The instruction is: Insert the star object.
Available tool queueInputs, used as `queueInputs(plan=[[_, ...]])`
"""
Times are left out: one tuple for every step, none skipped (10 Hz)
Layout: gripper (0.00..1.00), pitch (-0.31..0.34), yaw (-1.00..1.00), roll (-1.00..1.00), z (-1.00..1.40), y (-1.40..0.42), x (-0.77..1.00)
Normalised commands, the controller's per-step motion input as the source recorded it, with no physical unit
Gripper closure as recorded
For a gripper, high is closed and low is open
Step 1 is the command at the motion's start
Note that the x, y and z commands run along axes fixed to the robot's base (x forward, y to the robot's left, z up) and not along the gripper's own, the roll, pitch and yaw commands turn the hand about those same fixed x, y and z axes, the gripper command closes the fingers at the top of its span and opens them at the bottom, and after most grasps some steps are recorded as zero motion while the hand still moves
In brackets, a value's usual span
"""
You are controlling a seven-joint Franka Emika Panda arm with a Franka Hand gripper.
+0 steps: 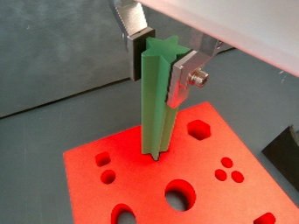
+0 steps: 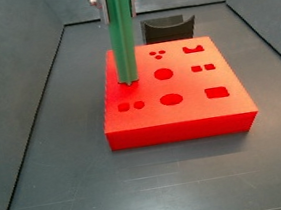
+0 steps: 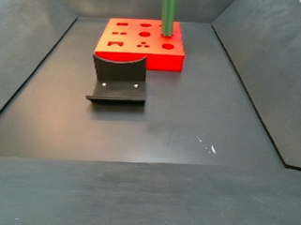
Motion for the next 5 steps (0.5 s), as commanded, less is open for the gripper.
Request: queueInputs(plan=[[1.0, 0.011, -0.13, 0.05, -0.12, 0.0, 0.0], [1.0, 0.019, -0.13, 0.07, -0.14, 0.0, 0.0], [1.0, 0.021, -0.07, 0.07, -0.13, 0.0, 0.0], [1.0, 0.02, -0.07, 0.05, -0.1, 0.0, 0.0], [1.0, 0.023, -0.04, 0.06, -0.11, 0.0, 0.04]])
